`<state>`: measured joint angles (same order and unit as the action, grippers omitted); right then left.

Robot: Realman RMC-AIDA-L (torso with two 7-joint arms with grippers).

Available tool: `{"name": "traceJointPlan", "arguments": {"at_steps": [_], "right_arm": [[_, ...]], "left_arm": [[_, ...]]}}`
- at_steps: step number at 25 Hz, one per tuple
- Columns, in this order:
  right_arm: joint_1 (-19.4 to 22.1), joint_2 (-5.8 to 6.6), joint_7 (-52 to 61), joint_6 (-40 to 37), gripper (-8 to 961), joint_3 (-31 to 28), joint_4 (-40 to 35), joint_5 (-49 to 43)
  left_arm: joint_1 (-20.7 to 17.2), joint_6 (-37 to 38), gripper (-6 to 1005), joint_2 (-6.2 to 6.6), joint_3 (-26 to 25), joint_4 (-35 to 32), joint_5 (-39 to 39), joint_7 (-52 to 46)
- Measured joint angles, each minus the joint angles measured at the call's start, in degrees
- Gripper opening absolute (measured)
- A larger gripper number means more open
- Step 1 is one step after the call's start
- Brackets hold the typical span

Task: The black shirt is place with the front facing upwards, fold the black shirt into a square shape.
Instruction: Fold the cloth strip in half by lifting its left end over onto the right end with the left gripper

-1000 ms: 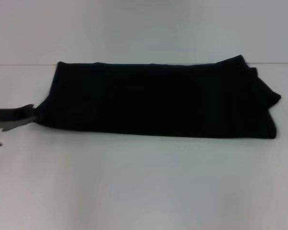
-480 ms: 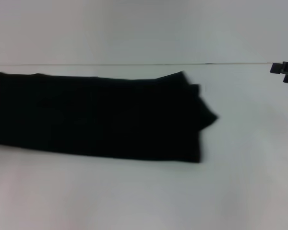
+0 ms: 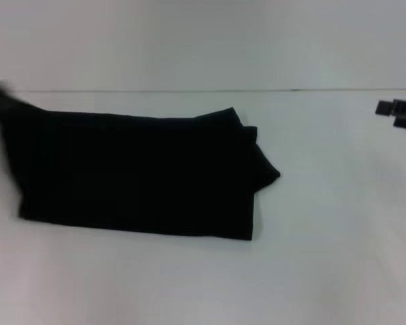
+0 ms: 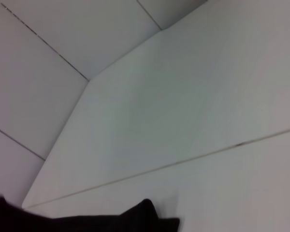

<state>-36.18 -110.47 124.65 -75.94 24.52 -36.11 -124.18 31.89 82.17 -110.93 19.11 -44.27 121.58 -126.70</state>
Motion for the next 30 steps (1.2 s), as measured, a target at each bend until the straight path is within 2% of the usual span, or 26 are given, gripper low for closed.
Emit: {"name": "traceJointPlan", "arguments": {"at_steps": [2, 5, 6, 7, 8, 10, 15, 17, 19, 23, 25, 30], "right_arm": [[0.60, 0.22, -0.69, -1.18, 763, -0.05, -0.13, 0.00], [1.96, 0.71, -1.65, -3.36, 763, -0.20, -0.54, 0.00], [2.35, 0.86, -1.85, -3.93, 763, -0.28, -0.61, 0.01], [2.88, 1.12, -2.08, -4.62, 763, -0.37, -0.74, 0.03], [3.27, 1.37, -2.28, -5.07, 763, -0.45, -0.83, 0.03], [3.88, 1.92, -2.78, -5.75, 763, -0.52, -0.90, 0.06], [4.52, 2.99, -4.19, -6.37, 763, -0.24, -0.91, -0.42], [4.42, 3.29, -4.30, -6.42, 763, 0.06, -0.89, -0.62], [4.17, 3.70, -4.31, -6.51, 763, 0.56, -0.67, -0.71], [2.85, 3.93, -3.39, -6.05, 762, 3.29, -0.31, -1.28], [1.57, 3.97, -1.68, -5.78, 762, 4.81, -0.23, -3.10], [-2.76, 3.73, 2.12, -5.57, 762, 6.83, 1.37, -7.15]], "left_arm": [[3.54, 4.95, 81, -3.01, 0.54, -0.01, -2.34, 1.50], [7.93, 7.17, 86, -7.25, 3.10, 0.68, -3.21, 2.65], [9.31, 6.68, 88, -8.94, 4.79, 1.52, -3.31, 3.23], [9.77, 6.42, 90, -9.77, 5.63, 2.04, -3.29, 3.52], [10.91, 4.13, 92, -11.70, 8.02, 4.24, -3.39, 4.65], [12.07, -0.34, 96, -13.20, 10.49, 9.64, -3.93, 6.46], [14.69, -14.24, 105, -13.40, 10.67, 33.75, -10.34, 20.25], [15.13, -16.31, 108, -13.74, 10.20, 40.26, -13.47, 27.28], [15.59, -16.14, 112, -13.78, 9.64, 43.48, -14.93, 31.31], [15.81, -12.75, 119, -13.79, 8.71, 45.43, -15.10, 34.09], [15.73, -8.38, 123, -13.78, 9.20, 45.34, -14.84, 34.44], [13.08, 4.68, 313, -13.27, 10.11, 41.00, -14.79, 34.82]]}}
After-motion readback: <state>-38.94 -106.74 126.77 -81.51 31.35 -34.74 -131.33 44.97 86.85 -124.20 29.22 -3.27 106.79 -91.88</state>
